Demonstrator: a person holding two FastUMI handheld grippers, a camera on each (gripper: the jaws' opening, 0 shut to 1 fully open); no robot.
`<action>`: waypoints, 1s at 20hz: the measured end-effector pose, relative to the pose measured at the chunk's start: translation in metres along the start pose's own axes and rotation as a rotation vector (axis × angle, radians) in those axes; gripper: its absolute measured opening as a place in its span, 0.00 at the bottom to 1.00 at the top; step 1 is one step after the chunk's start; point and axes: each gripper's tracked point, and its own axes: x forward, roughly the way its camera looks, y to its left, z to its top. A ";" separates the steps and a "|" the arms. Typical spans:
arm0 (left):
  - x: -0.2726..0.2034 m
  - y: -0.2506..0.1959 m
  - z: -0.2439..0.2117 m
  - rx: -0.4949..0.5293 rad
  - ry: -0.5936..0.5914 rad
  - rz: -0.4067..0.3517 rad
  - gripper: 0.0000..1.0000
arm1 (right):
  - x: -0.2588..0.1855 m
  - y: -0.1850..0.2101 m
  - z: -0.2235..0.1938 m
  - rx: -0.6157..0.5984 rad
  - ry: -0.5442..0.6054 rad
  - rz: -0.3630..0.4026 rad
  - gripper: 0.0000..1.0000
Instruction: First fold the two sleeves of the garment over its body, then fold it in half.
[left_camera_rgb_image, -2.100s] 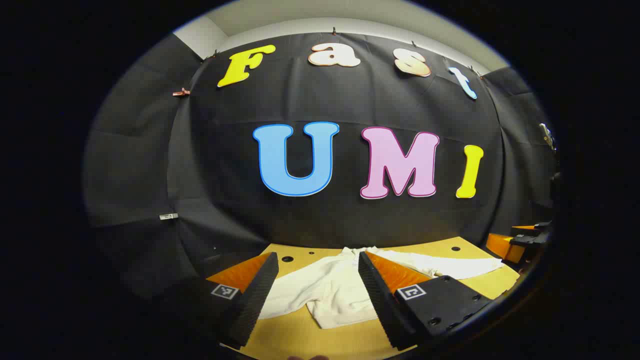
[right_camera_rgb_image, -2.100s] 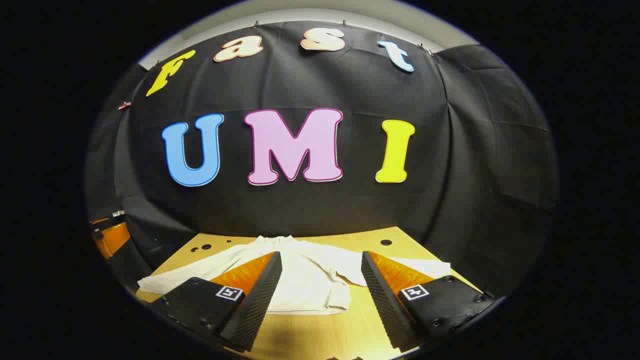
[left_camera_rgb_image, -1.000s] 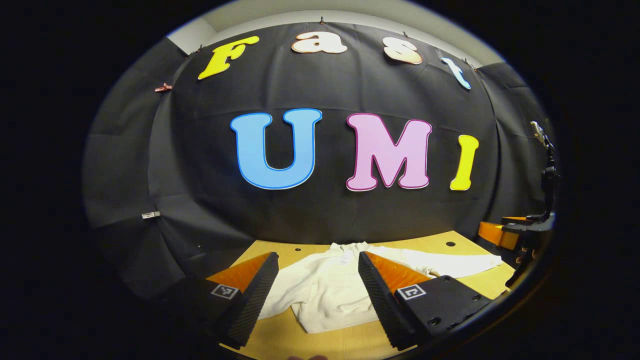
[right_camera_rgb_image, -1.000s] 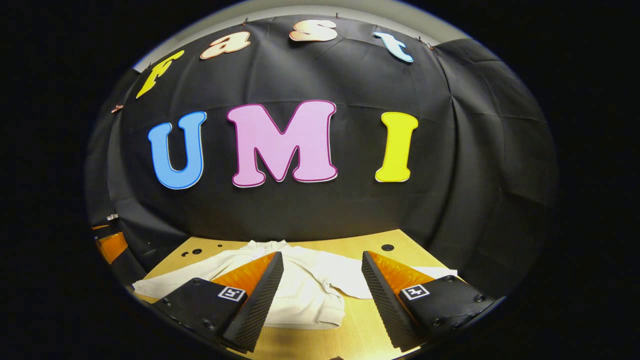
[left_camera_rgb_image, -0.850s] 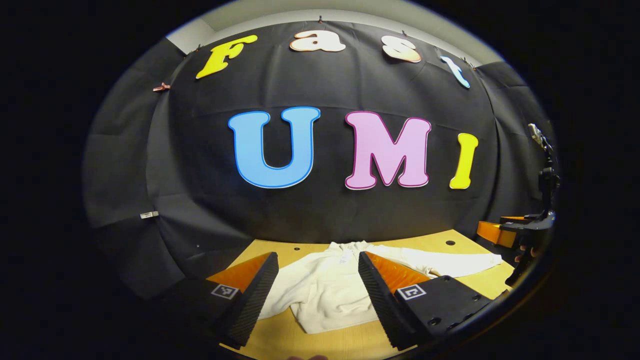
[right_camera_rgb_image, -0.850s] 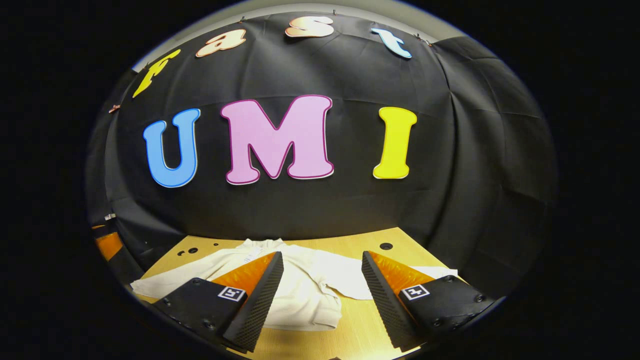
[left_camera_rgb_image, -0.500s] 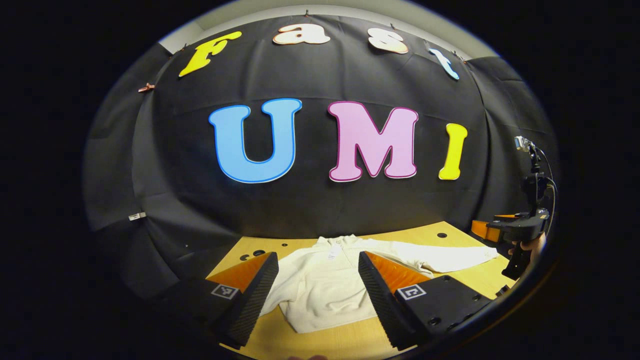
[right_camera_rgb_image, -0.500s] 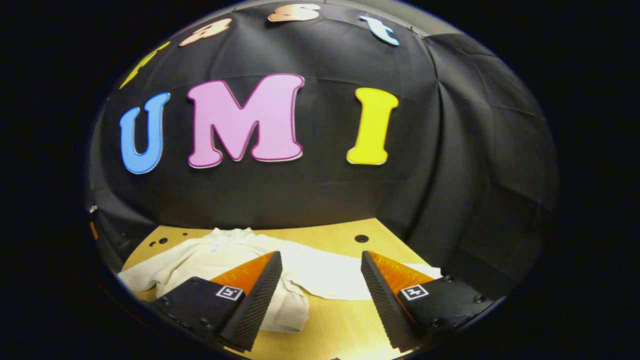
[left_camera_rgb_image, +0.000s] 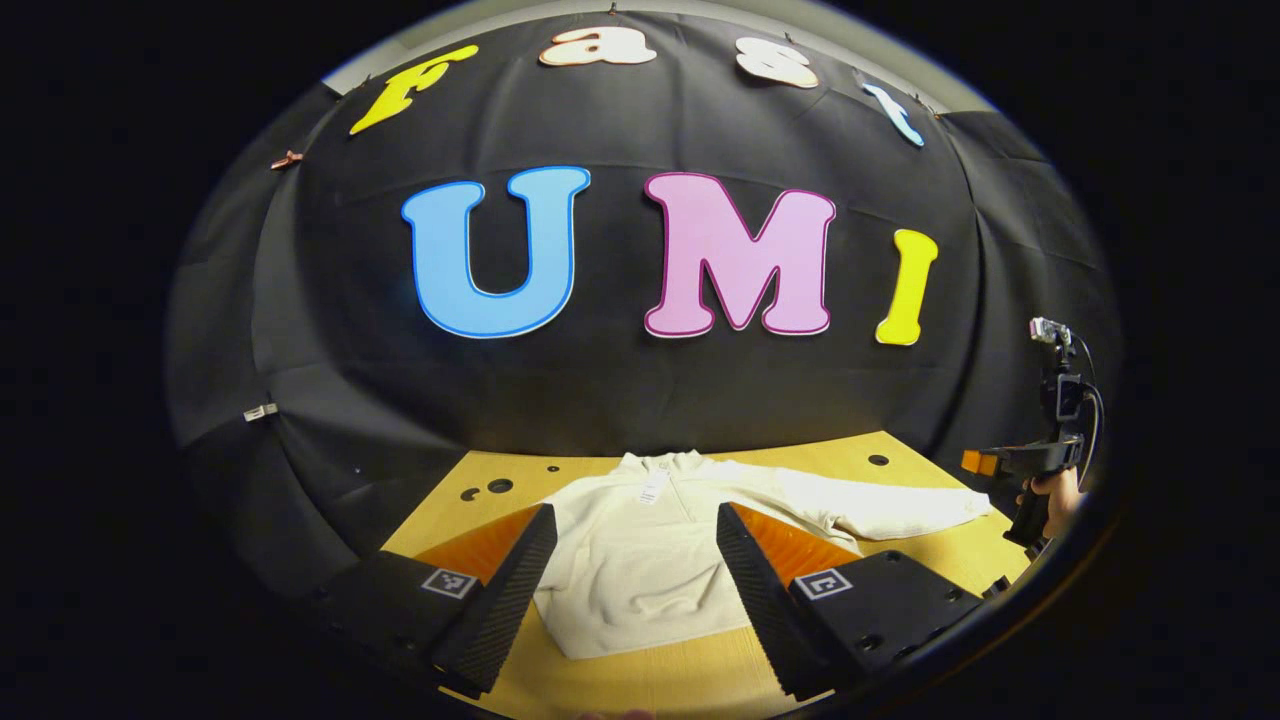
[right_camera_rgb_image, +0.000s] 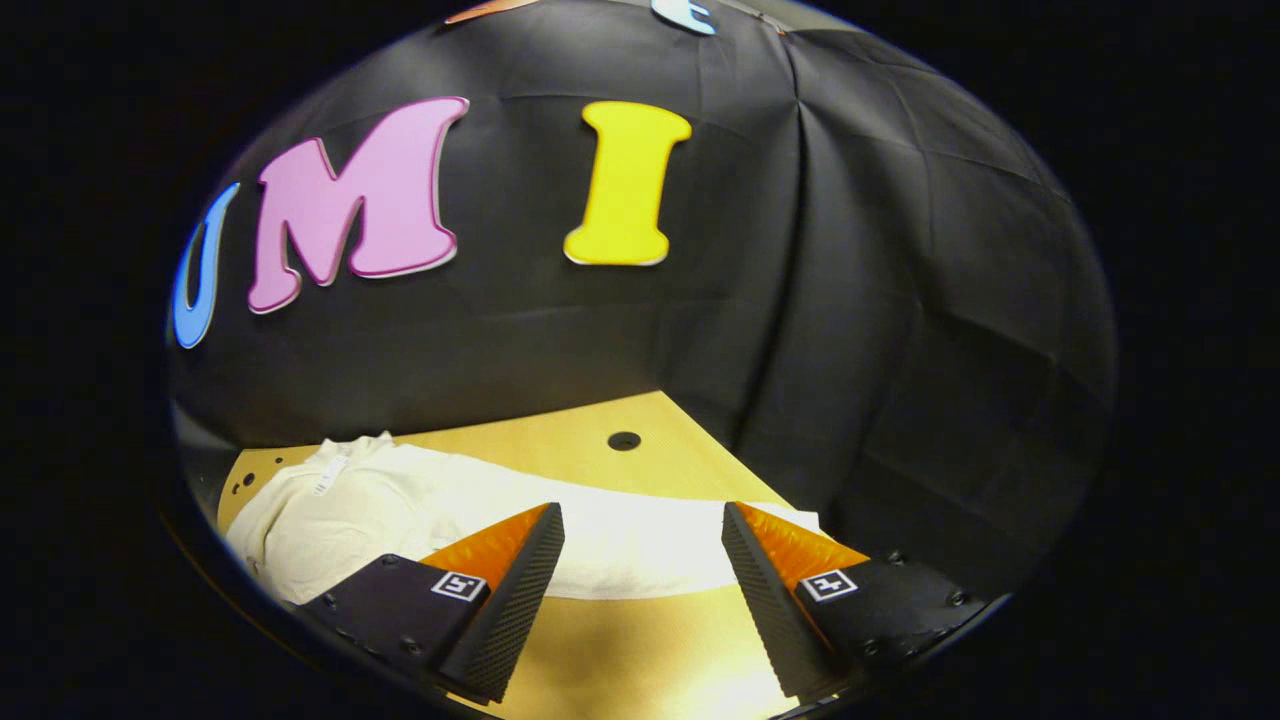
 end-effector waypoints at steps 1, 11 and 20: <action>0.002 -0.001 -0.002 -0.003 0.005 0.003 0.99 | 0.012 -0.009 -0.005 0.001 0.019 -0.019 0.98; 0.023 -0.014 -0.020 -0.023 0.075 0.014 0.99 | 0.103 -0.087 -0.055 0.098 0.192 -0.156 0.98; 0.035 -0.029 -0.033 0.021 0.118 -0.003 0.99 | 0.133 -0.147 -0.109 0.196 0.358 -0.269 0.99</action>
